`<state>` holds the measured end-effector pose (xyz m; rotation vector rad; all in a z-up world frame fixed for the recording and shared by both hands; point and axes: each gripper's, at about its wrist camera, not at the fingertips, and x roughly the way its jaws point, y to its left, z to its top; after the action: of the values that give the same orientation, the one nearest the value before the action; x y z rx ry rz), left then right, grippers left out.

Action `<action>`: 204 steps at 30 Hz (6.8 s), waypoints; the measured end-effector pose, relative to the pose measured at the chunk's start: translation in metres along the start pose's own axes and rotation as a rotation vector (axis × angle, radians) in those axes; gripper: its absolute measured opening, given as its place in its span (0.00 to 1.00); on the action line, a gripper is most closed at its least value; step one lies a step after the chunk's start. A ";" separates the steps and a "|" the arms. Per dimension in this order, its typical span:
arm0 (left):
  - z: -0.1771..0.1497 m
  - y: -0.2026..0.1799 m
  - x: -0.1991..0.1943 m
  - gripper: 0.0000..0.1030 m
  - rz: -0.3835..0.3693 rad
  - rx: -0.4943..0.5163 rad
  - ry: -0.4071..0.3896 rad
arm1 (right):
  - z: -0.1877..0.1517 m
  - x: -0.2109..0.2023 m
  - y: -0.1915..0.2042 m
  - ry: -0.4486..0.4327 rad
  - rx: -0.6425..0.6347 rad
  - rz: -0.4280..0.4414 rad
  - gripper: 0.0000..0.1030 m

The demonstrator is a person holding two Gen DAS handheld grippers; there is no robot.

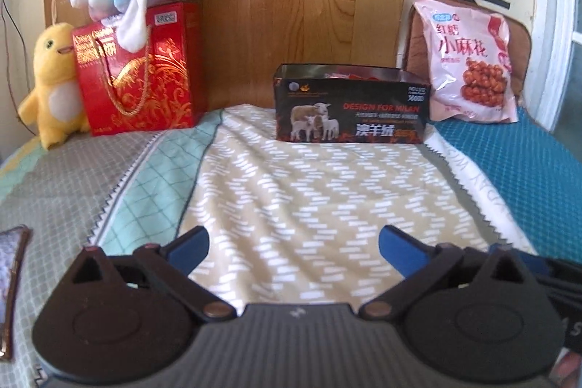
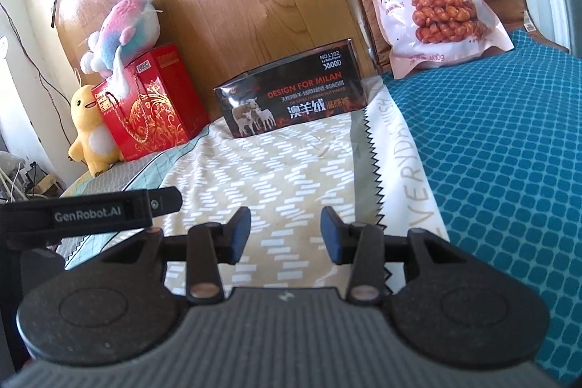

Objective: Organize snacks

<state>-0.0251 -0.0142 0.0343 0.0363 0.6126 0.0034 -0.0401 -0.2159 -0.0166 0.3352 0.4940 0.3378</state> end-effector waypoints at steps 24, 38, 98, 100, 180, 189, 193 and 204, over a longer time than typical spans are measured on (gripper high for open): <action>-0.010 0.000 0.037 1.00 0.066 -0.006 0.029 | 0.006 0.006 -0.036 0.013 0.231 0.078 0.45; -0.013 0.005 0.029 1.00 0.088 -0.040 -0.003 | 0.005 0.001 -0.032 -0.017 0.200 0.069 0.52; -0.016 0.002 0.019 1.00 0.137 -0.027 -0.057 | 0.004 -0.003 -0.023 -0.044 0.135 0.044 0.59; -0.017 0.002 0.018 1.00 0.148 -0.031 -0.065 | 0.004 -0.004 -0.023 -0.045 0.132 0.042 0.59; -0.021 -0.007 -0.023 1.00 0.063 -0.059 0.152 | 0.005 -0.041 -0.007 -0.066 0.093 -0.012 0.74; -0.019 0.003 -0.024 1.00 0.118 -0.075 0.122 | 0.003 -0.040 -0.006 -0.058 0.092 -0.007 0.74; -0.018 0.004 -0.024 1.00 0.134 -0.072 0.115 | 0.003 -0.039 -0.005 -0.054 0.088 -0.006 0.74; -0.020 0.003 -0.024 1.00 0.159 -0.050 0.101 | 0.001 -0.037 -0.004 -0.047 0.080 -0.003 0.74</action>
<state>-0.0561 -0.0112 0.0320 0.0367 0.7086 0.1757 -0.0694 -0.2335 -0.0028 0.4189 0.4627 0.3068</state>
